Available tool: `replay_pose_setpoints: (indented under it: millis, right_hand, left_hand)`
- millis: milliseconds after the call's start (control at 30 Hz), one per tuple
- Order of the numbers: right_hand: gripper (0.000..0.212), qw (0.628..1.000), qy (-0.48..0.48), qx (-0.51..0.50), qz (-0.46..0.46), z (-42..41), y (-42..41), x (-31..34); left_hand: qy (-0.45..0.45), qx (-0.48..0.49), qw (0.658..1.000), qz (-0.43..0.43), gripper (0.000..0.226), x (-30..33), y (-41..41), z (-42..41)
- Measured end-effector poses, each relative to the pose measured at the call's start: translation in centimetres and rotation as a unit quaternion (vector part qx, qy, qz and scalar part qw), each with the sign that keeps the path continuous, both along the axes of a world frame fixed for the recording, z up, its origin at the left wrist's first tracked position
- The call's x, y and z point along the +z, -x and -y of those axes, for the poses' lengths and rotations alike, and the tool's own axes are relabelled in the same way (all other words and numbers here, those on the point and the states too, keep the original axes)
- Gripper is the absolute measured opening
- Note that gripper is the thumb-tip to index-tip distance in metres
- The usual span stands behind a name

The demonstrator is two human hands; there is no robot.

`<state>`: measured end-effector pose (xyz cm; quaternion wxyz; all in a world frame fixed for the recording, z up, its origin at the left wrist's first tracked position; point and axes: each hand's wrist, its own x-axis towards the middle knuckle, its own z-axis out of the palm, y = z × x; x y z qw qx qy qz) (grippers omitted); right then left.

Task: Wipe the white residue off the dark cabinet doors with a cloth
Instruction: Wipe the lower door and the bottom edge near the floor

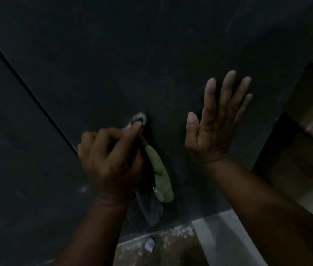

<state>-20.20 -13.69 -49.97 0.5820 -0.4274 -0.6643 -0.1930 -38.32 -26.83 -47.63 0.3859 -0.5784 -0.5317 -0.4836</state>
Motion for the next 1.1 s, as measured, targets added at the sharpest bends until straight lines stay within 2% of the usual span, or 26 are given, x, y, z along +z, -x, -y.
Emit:
replay_pose_setpoints:
  millis: [200, 533, 733, 800, 967, 1100]
  right_hand:
    - [0.067, 1.000, 0.014, -0.009, -0.013, 1.3, 2.0, 0.6]
    - [0.063, 0.999, 0.036, -0.015, -0.019, 3.3, 4.9, -0.5]
    - [0.061, 0.998, 0.043, -0.001, -0.034, 3.5, 5.1, -0.6]
    - [0.061, 0.998, 0.048, 0.008, -0.031, 3.5, 4.9, -0.7]
    - [0.059, 0.998, 0.048, 0.018, -0.046, 3.7, 5.3, -0.7]
    - [0.056, 0.996, 0.057, 0.038, -0.057, 3.9, 5.1, -1.0]
  left_hand:
    - [0.080, -0.002, 0.996, 0.024, 0.018, -4.2, 1.2, 2.0]
    - [0.061, -0.035, 0.995, 0.065, 0.015, -1.4, 0.0, 1.2]
    - [0.154, -0.014, 0.988, -0.011, 0.019, -3.3, -1.1, 1.9]
    - [0.169, 0.000, 0.986, -0.006, 0.022, -4.1, 0.0, 3.0]
    - [0.085, 0.004, 0.993, 0.078, 0.018, -1.1, 0.7, 3.1]
    - [0.029, -0.016, 0.997, 0.064, 0.015, 3.0, -1.0, 0.3]
